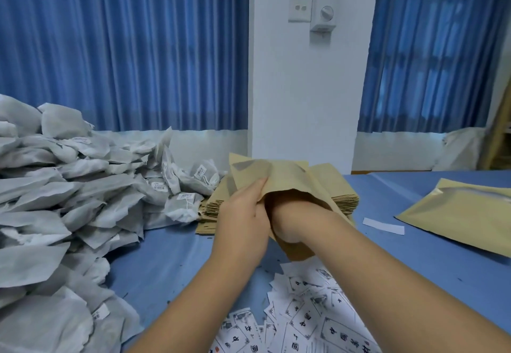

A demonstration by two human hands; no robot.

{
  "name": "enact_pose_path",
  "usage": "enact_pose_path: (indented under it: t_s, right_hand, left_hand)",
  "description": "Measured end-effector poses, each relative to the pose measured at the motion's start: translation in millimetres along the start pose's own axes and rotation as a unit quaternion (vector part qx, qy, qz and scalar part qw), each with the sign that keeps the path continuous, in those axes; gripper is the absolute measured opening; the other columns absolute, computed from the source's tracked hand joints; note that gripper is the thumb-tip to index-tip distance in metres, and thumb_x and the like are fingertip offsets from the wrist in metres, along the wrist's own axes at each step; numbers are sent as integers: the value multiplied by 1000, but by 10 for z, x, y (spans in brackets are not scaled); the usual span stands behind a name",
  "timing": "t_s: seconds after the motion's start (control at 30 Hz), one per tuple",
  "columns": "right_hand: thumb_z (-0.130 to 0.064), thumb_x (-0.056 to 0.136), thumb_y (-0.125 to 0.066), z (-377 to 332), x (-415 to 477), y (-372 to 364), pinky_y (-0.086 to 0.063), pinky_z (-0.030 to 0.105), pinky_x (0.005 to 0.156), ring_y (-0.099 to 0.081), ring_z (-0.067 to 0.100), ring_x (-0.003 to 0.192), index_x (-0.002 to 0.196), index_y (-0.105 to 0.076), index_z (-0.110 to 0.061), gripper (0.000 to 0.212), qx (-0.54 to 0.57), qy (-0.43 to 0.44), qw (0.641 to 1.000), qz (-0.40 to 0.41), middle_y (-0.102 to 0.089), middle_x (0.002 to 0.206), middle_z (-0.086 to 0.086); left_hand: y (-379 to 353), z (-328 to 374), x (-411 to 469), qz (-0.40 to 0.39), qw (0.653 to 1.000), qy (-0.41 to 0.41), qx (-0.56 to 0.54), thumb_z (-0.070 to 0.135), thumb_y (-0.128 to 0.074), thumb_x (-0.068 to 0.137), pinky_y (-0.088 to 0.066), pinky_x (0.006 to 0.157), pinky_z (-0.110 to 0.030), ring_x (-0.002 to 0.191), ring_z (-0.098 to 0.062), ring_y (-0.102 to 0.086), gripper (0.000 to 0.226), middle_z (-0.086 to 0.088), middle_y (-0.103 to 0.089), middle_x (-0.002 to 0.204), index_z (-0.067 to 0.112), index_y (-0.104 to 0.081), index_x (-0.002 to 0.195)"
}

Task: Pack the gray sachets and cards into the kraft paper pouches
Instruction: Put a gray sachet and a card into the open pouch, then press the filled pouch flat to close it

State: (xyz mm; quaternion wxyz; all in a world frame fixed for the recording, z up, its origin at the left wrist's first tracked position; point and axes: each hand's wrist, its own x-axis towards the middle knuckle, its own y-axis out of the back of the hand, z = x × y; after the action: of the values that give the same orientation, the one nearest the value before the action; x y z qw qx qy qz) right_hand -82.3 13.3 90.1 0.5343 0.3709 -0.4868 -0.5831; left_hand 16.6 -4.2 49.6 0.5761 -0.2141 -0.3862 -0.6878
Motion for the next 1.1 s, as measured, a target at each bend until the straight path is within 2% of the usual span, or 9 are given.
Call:
enact_pose_path:
  t_s: [0.07,0.13,0.27,0.37,0.5,0.6,0.7,0.83,1.1]
  right_hand:
    - [-16,82,-67,7,-64,5,-44,35,89,-56,31,108,125,-49,-20,47,19,4,999,30,-56,118,8]
    - [-11,84,-61,51,-170,-47,-44,30,77,-58,29,95,111,-54,-17,29,85,41,990,105,-58,101,7]
    - [2,85,-47,147,-504,-216,-44,34,95,-50,21,114,121,-60,-13,41,188,143,955,181,-52,127,4]
    - [3,87,-44,209,-872,-371,-46,32,92,-52,11,111,123,-63,-19,47,254,179,929,202,-55,126,-6]
    - [-11,93,-48,357,-1152,-724,-46,30,77,-52,5,88,110,-68,-25,29,295,122,927,195,-56,96,-11]
    - [-15,97,-49,422,-1224,-939,-43,26,86,-49,2,98,114,-69,-26,29,287,102,942,141,-58,102,-12]
    - [-21,98,-47,374,-1257,-1053,-38,20,91,-44,2,105,118,-67,-29,29,266,145,946,115,-57,108,-14]
    - [-16,95,-41,270,-1254,-1119,-32,30,98,-39,9,118,130,-53,-31,40,214,193,954,83,-48,128,-16]
    - [-2,87,-47,236,-1266,-1084,-35,23,91,-39,9,107,120,-54,-35,47,231,171,954,87,-43,117,-17]
  left_hand:
    - [-8,-3,12,29,1000,-3,0,-15,-44,84,-23,79,10,92,10,-44,51,14,-55,105,8,-64,125]
    - [-14,-42,39,44,999,-3,15,-18,-43,81,-21,83,10,98,9,-41,51,9,-55,110,2,-63,123]
    - [-15,-147,50,28,999,20,38,-20,-41,81,-21,86,7,104,-11,-49,44,-11,-61,115,-3,-64,114]
    - [-15,-158,37,14,998,26,47,-17,-40,85,-26,98,-2,115,-11,-48,49,-4,-58,124,3,-61,125]
    - [3,-131,55,-25,998,25,61,-10,-39,84,-38,103,-28,114,-18,-52,50,-3,-63,117,12,-66,119]
    - [10,-110,40,-43,996,35,65,-6,-41,81,-41,99,-31,111,-16,-52,52,1,-63,114,19,-68,118]
    - [23,-102,46,-52,996,42,59,-2,-44,81,-43,97,-31,111,-14,-54,51,4,-64,115,23,-68,118]
    - [28,-94,49,-58,996,41,58,1,-46,80,-42,83,-22,102,-11,-56,49,8,-65,106,30,-71,111]
    - [56,-68,43,-80,994,51,55,0,-47,81,-48,87,-37,96,-13,-57,47,7,-64,101,32,-71,104]
